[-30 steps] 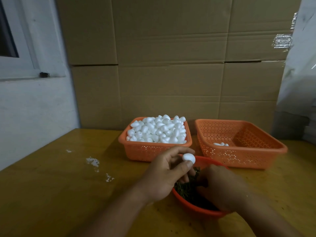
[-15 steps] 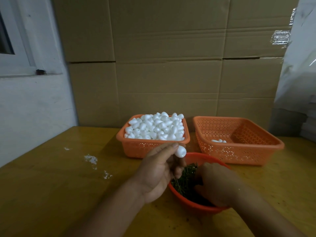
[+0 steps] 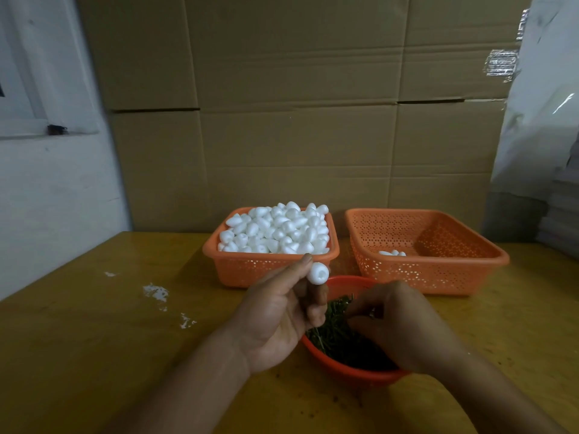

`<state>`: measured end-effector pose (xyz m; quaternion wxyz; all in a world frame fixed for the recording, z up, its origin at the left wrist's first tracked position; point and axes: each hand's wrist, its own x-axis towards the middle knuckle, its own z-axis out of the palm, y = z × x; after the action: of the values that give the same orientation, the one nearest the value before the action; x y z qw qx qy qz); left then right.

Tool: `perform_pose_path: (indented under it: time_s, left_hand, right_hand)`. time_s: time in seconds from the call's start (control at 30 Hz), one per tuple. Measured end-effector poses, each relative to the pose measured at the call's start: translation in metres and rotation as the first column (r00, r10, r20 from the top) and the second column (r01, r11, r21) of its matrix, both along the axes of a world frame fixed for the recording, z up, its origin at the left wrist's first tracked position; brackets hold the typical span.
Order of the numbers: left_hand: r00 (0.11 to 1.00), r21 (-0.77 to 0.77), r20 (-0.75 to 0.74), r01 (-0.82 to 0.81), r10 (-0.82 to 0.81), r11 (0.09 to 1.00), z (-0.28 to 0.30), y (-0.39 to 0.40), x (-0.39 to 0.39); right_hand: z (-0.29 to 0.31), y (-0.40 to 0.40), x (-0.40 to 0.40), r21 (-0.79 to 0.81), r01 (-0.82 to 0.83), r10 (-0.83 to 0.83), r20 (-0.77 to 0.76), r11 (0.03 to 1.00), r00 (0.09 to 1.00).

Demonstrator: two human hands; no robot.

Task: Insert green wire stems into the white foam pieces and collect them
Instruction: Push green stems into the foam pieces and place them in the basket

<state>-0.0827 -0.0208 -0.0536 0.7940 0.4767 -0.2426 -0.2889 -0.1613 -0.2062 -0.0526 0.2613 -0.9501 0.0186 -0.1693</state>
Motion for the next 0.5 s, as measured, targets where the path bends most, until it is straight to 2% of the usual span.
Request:
perform_pose_path:
  time_s: [0.07, 0.13, 0.2, 0.23, 0.3, 0.37, 0.43, 0.5]
  left_hand:
    - [1.0, -0.005, -0.013, -0.001, 0.001, 1.0, 0.001, 0.0, -0.001]
    - [1.0, -0.015, -0.027, -0.005, 0.004, 1.0, 0.002, 0.0, -0.002]
    - [0.999, -0.02, -0.048, -0.021, 0.02, 1.0, 0.003, 0.0, -0.003]
    - [0.998, -0.02, -0.059, -0.031, 0.03, 0.999, 0.003, -0.001, -0.004]
    - [0.997, -0.016, -0.069, -0.041, 0.04, 0.999, 0.004, -0.002, -0.005]
    - [0.996, -0.013, -0.073, -0.042, 0.041, 0.999, 0.004, -0.002, -0.005]
    - [0.996, -0.014, -0.075, -0.039, 0.038, 0.999, 0.003, -0.002, -0.005]
    - [0.997, -0.018, -0.071, -0.035, 0.034, 0.999, 0.003, -0.002, -0.005]
  right_hand:
    - [0.002, 0.0, -0.002, 0.103, 0.008, -0.016, 0.075, 0.995, 0.997]
    - [0.008, 0.003, -0.006, 0.324, -0.028, -0.024, 0.153, 0.946, 0.988]
    - [0.015, 0.007, -0.011, 0.564, -0.156, 0.012, 0.25, 0.811, 0.968]
    - [0.018, 0.009, -0.012, 0.635, -0.216, 0.025, 0.296, 0.742, 0.955]
    - [0.019, 0.014, -0.014, 0.707, -0.303, 0.044, 0.36, 0.639, 0.932]
    - [0.018, 0.019, -0.014, 0.733, -0.345, 0.049, 0.393, 0.586, 0.918]
    - [0.017, 0.023, -0.014, 0.738, -0.354, 0.045, 0.403, 0.575, 0.914]
    - [0.016, 0.025, -0.014, 0.712, -0.355, 0.047, 0.413, 0.605, 0.91]
